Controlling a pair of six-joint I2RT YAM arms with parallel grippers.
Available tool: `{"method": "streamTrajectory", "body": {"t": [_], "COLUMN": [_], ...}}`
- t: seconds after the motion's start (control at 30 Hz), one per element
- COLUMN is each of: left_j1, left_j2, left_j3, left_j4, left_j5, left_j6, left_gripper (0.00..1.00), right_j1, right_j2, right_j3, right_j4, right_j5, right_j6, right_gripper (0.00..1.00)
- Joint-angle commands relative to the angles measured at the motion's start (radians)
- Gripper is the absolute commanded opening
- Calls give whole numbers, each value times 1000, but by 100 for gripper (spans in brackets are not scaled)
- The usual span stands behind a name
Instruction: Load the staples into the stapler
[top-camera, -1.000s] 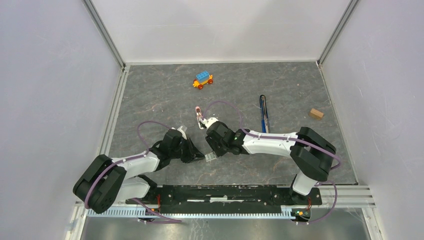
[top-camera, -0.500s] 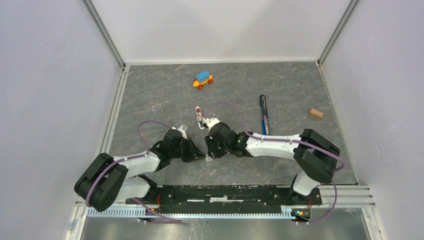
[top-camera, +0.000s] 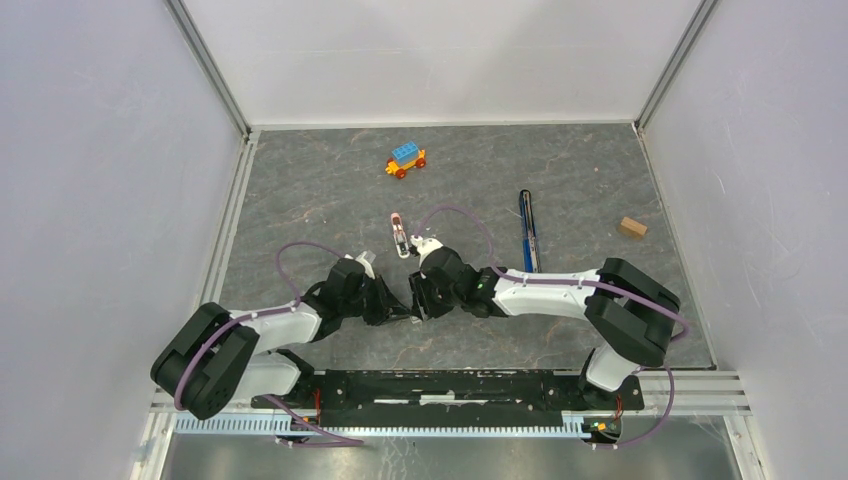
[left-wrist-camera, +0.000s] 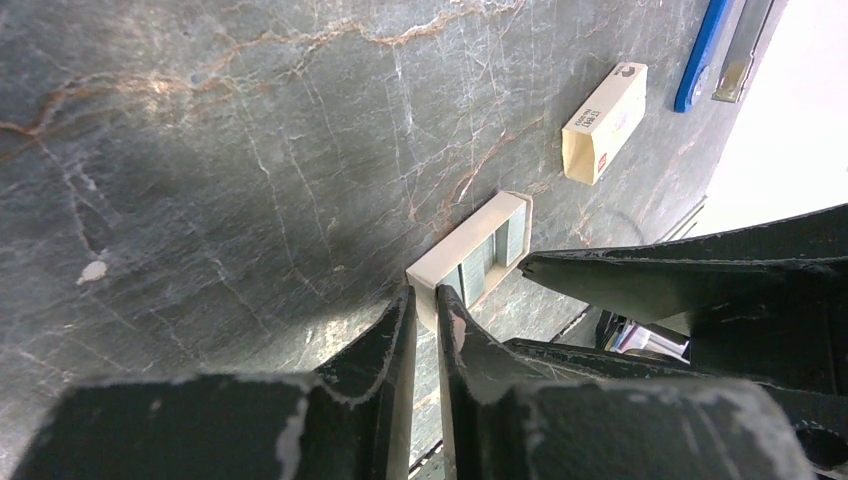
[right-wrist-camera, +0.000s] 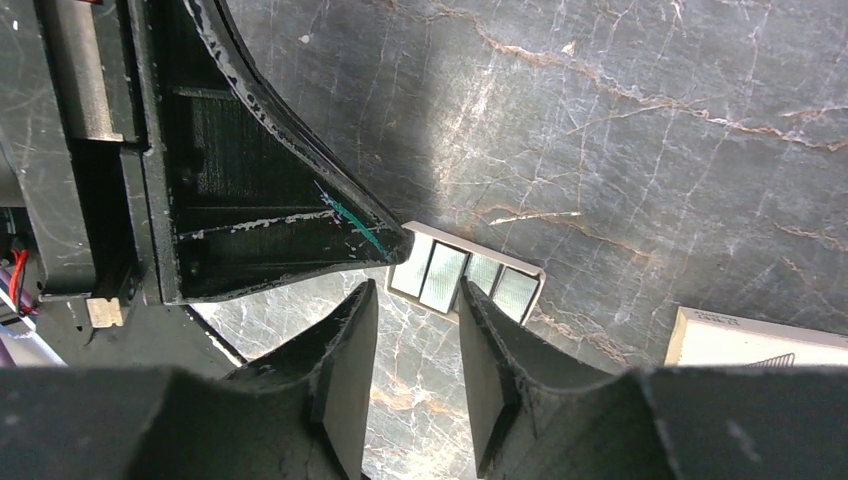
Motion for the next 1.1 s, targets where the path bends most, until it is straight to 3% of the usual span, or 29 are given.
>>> {"method": "streamTrajectory", "body": {"t": [0.0, 1.07], "left_j1": [-2, -2], "left_j2": [11, 11], "left_j3": [10, 12], "left_j4": [26, 26], "left_j5": [10, 2], "left_j6": [-5, -1], "left_gripper": [19, 19], "right_j1": [4, 3], "right_j2": [0, 53], "right_j3": [-15, -21], "right_j4": [51, 85], "right_j5": [1, -2], "right_j6": [31, 74], "right_gripper": [43, 46]}}
